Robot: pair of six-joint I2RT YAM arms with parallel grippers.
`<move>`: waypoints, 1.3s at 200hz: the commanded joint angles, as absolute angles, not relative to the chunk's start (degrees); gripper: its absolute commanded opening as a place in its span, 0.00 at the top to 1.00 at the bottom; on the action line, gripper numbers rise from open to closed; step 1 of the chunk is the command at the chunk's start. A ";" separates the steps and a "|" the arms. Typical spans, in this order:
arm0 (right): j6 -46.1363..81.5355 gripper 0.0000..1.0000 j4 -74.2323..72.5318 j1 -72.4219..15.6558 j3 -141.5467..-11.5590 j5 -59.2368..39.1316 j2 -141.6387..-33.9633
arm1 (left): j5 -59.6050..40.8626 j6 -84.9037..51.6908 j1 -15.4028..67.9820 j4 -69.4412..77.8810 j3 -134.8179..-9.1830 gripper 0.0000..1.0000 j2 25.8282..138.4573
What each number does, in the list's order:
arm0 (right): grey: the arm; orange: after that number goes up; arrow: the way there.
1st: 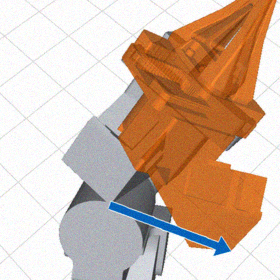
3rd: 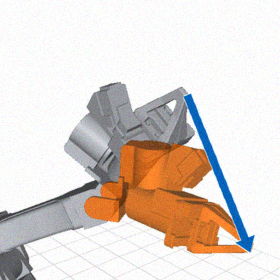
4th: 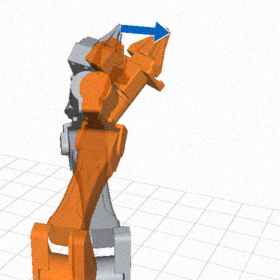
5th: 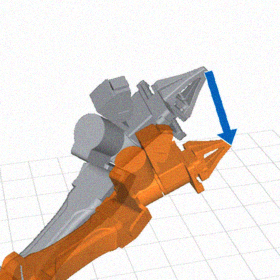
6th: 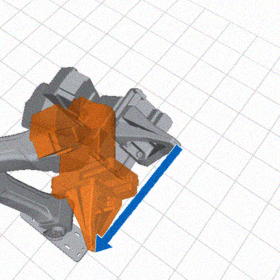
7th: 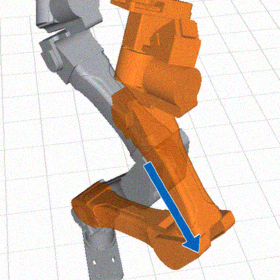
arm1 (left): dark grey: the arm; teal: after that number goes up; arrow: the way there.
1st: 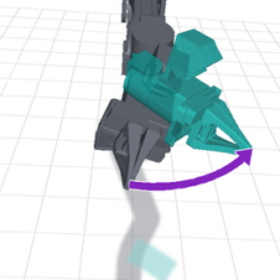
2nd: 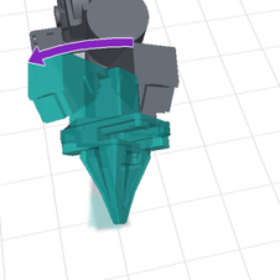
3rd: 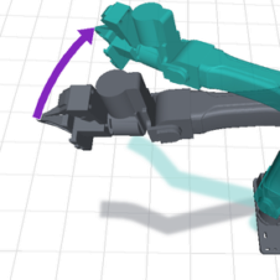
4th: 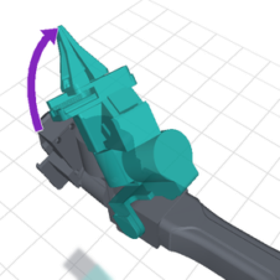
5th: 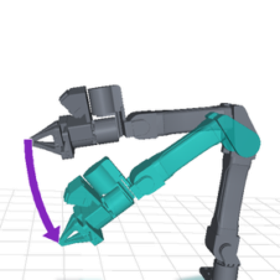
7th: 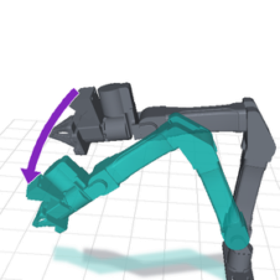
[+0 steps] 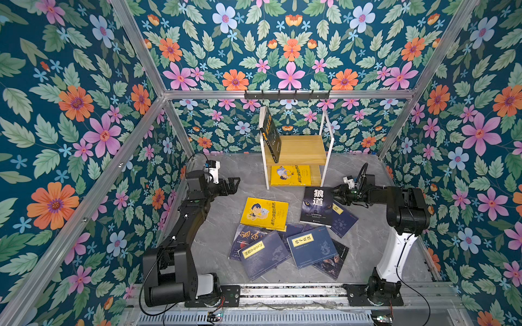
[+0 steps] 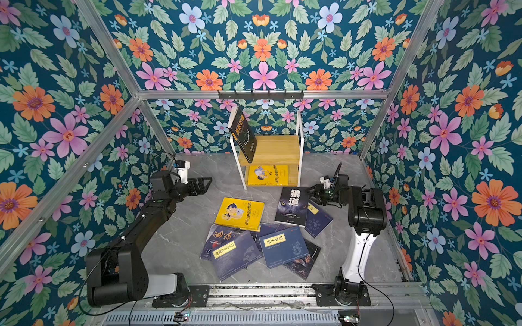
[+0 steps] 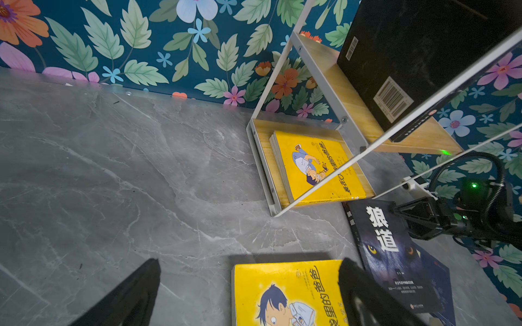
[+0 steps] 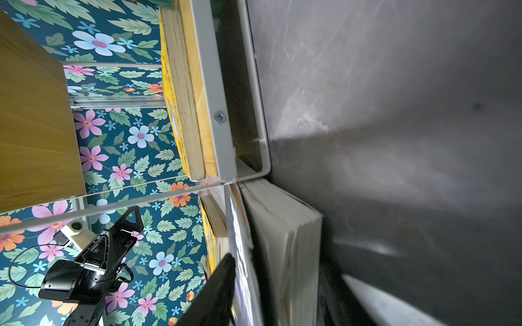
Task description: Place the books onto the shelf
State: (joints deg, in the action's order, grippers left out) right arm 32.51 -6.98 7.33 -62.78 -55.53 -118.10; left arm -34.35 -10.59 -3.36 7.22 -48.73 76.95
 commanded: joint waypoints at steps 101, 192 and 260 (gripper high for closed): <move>35.42 0.98 -15.90 8.49 -59.44 -60.99 -117.11 | -34.72 -10.18 -3.60 8.83 -48.69 0.00 76.72; 35.04 1.00 -23.77 8.49 -50.78 -62.37 -106.29 | -38.58 3.56 -3.78 -6.53 -61.46 0.00 76.31; 25.21 1.00 -17.59 8.36 -48.40 -63.66 -87.71 | -46.91 17.56 -3.23 -28.13 -82.57 0.03 80.00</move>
